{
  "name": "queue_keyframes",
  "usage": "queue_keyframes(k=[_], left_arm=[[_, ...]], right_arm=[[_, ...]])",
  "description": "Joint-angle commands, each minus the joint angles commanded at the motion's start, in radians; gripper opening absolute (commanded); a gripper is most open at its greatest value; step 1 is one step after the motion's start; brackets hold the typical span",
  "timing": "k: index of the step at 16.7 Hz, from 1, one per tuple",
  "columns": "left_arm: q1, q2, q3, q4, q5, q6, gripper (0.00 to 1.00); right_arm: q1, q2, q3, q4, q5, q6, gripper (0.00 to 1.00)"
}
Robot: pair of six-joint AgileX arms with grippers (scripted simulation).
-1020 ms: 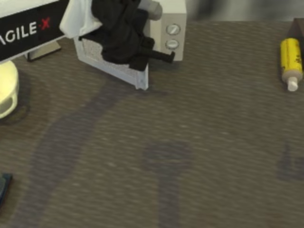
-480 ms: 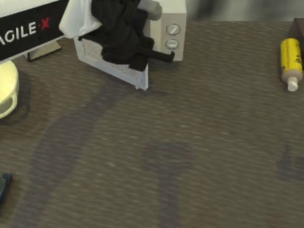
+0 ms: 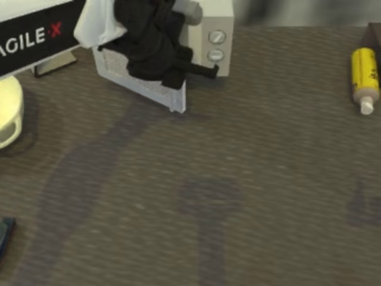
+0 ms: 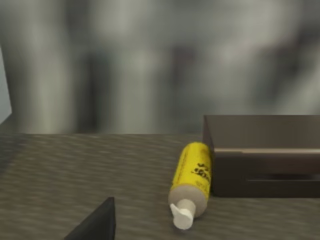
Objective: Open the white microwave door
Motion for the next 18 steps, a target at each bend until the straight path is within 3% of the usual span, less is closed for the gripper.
queue_keyframes(k=[5,12,18], left_arm=[[-0.005,0.001,-0.007,0.001,0.008,-0.001,0.0],[0.037,-0.075,-0.104,0.031,0.076,0.131,0.0],[0.039,-0.079,-0.109,0.032,0.079,0.137,0.0]], right_arm=[[0.0,0.0,0.0,0.0,0.0,0.0,1.0],[0.0,0.0,0.0,0.0,0.0,0.0,1.0],[0.0,0.0,0.0,0.0,0.0,0.0,1.0]])
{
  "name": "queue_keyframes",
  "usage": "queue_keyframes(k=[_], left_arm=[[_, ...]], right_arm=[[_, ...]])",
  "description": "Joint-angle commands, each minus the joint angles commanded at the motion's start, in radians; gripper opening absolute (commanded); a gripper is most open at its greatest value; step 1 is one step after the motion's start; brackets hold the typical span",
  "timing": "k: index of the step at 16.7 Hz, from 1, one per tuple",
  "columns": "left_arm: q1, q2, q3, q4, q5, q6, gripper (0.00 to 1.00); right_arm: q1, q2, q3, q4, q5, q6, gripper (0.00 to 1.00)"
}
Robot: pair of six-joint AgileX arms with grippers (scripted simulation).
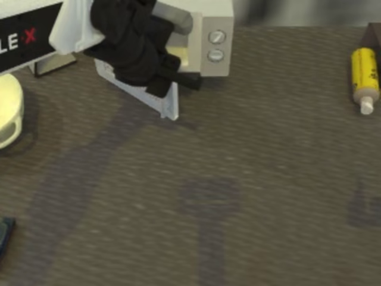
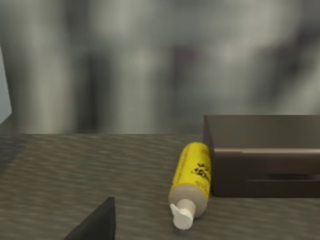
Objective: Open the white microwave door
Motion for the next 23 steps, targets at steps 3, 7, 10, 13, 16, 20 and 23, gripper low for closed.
queue_keyframes(k=[3,7,10,13,16,20,23], left_arm=[[0.0,0.0,0.0,0.0,0.0,0.0,0.0],[0.0,0.0,0.0,0.0,0.0,0.0,0.0],[0.0,0.0,0.0,0.0,0.0,0.0,0.0],[0.0,0.0,0.0,0.0,0.0,0.0,0.0],[0.0,0.0,0.0,0.0,0.0,0.0,0.0],[-0.005,0.004,-0.004,0.0,0.007,-0.004,0.0],[0.008,-0.012,-0.022,0.002,0.023,0.03,0.0]], right_arm=[[0.0,0.0,0.0,0.0,0.0,0.0,1.0],[0.0,0.0,0.0,0.0,0.0,0.0,1.0],[0.0,0.0,0.0,0.0,0.0,0.0,1.0],[0.0,0.0,0.0,0.0,0.0,0.0,1.0],[0.0,0.0,0.0,0.0,0.0,0.0,1.0],[0.0,0.0,0.0,0.0,0.0,0.0,1.0],[0.0,0.0,0.0,0.0,0.0,0.0,1.0]])
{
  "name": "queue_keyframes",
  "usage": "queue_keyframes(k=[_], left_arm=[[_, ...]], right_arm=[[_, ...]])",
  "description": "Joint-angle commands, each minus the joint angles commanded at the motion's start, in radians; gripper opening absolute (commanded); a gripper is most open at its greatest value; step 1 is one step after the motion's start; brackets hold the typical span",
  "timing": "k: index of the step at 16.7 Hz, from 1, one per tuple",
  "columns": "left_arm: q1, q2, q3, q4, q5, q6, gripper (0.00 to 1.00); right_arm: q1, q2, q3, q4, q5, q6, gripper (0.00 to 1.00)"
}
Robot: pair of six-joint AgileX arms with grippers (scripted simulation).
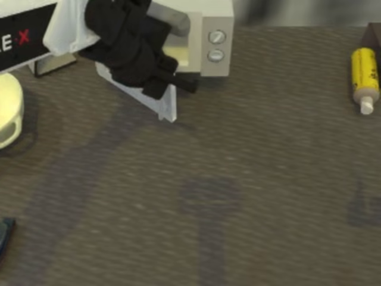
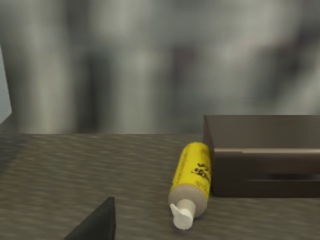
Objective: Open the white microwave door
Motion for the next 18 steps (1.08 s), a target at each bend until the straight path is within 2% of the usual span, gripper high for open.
queue_keyframes(k=[6,18], left_arm=[[0.044,-0.054,-0.063,0.006,0.064,0.122,0.0],[0.044,-0.054,-0.063,0.006,0.064,0.122,0.0]], right_arm=[[0.0,0.0,0.0,0.0,0.0,0.0,1.0],[0.0,0.0,0.0,0.0,0.0,0.0,1.0]])
